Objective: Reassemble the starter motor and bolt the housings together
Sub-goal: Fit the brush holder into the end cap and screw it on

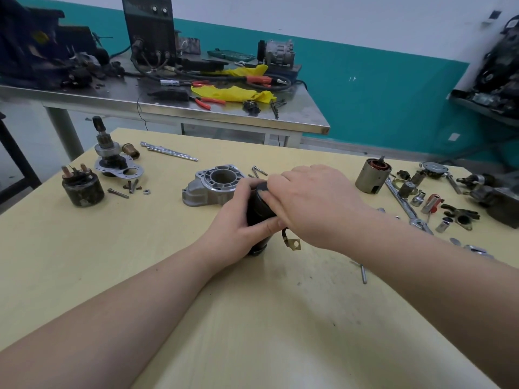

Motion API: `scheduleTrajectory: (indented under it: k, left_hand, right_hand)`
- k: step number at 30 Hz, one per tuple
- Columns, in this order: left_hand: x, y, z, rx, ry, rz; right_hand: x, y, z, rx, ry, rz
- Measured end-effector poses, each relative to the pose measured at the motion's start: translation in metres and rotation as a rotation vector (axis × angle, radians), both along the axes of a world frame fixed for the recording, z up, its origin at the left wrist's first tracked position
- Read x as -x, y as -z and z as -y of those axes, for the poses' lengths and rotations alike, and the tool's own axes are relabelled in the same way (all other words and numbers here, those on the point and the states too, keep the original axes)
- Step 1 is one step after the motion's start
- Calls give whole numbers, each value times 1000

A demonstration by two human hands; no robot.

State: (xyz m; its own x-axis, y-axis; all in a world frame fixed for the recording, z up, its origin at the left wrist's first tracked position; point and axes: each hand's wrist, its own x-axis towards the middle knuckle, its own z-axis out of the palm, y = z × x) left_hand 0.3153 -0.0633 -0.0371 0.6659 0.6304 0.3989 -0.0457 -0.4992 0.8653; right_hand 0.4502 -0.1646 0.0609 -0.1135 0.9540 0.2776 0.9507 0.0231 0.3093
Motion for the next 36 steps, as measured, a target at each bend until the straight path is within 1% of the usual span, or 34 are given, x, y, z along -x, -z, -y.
scheduleTrajectory:
  k: [2, 3, 6, 8, 10, 12, 17, 21, 25, 30, 36]
  left_hand:
    - [-1, 0, 0, -1, -7, 9]
    - [-1, 0, 0, 1, -10, 16]
    - [-2, -1, 0, 23, -6, 20]
    - [-1, -1, 0, 36, 3, 13]
    - [0, 0, 0, 43, 6, 9]
    - [0, 0, 1, 49, 3, 6]
    - [0, -1, 1, 47, 4, 20]
    - [0, 0, 1, 40, 11, 18]
    - [0, -1, 2, 27, 5, 8]
    - [-1, 0, 1, 6, -10, 12]
    - [-1, 1, 1, 17, -10, 8]
  right_hand:
    - [2, 2, -3, 15, 126, -85]
    - [2, 4, -3, 5, 148, -127]
    - [3, 7, -1, -60, 107, -200]
    - [4, 5, 3, -93, 28, -181]
    - [5, 4, 7, -109, -62, -105]
    - [5, 2, 11, -90, -106, -19]
    - [1, -4, 10, 40, -60, 39]
    - [3, -2, 8, 43, -5, 78]
    - [7, -1, 3, 6, 58, 39]
    - [5, -2, 5, -32, 35, -111]
    - [3, -5, 12, -33, -79, -51]
